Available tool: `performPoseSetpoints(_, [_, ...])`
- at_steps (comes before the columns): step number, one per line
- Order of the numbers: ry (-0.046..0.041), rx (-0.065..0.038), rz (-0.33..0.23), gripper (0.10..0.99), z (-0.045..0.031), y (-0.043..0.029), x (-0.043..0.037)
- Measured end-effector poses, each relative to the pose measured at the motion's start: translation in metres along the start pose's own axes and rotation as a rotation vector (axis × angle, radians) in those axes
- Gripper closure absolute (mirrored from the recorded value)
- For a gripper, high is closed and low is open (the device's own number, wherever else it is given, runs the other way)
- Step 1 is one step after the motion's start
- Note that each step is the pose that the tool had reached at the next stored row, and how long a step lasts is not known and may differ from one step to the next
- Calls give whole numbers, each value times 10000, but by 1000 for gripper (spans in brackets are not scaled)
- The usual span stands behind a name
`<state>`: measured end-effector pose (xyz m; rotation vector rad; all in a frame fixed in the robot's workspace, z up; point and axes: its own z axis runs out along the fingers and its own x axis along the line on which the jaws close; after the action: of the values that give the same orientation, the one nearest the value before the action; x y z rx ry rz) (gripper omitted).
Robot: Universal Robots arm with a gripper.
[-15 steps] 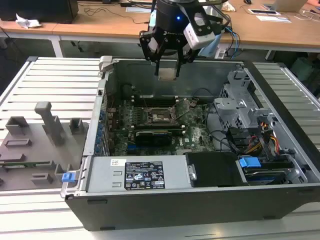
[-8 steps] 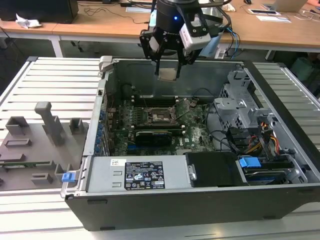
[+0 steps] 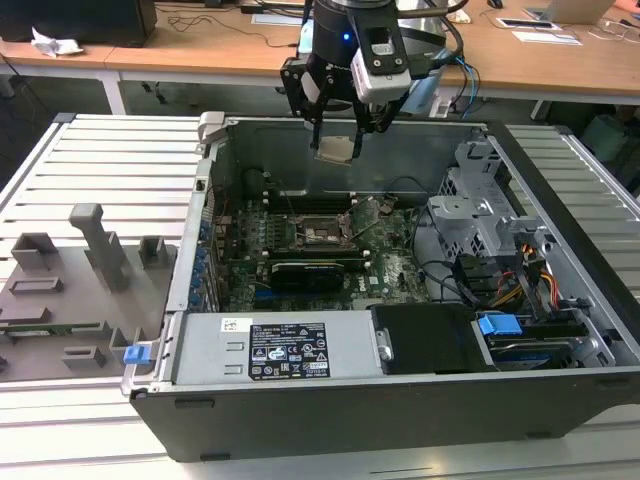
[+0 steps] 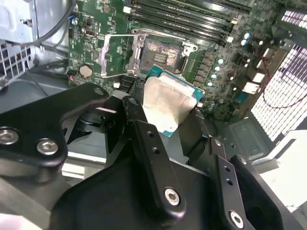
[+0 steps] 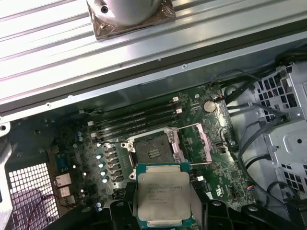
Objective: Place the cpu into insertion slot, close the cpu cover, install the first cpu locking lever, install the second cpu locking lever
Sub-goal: 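Place the cpu into insertion slot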
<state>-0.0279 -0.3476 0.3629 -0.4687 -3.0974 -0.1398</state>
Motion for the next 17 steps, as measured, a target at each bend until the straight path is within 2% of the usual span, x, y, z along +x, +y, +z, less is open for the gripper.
performPoseSetpoints(6, [-67, -14, 762, 557, 4, 0, 0])
performPoseSetpoints(17, [-120, -26, 1361, 557, 18, -2, 2])
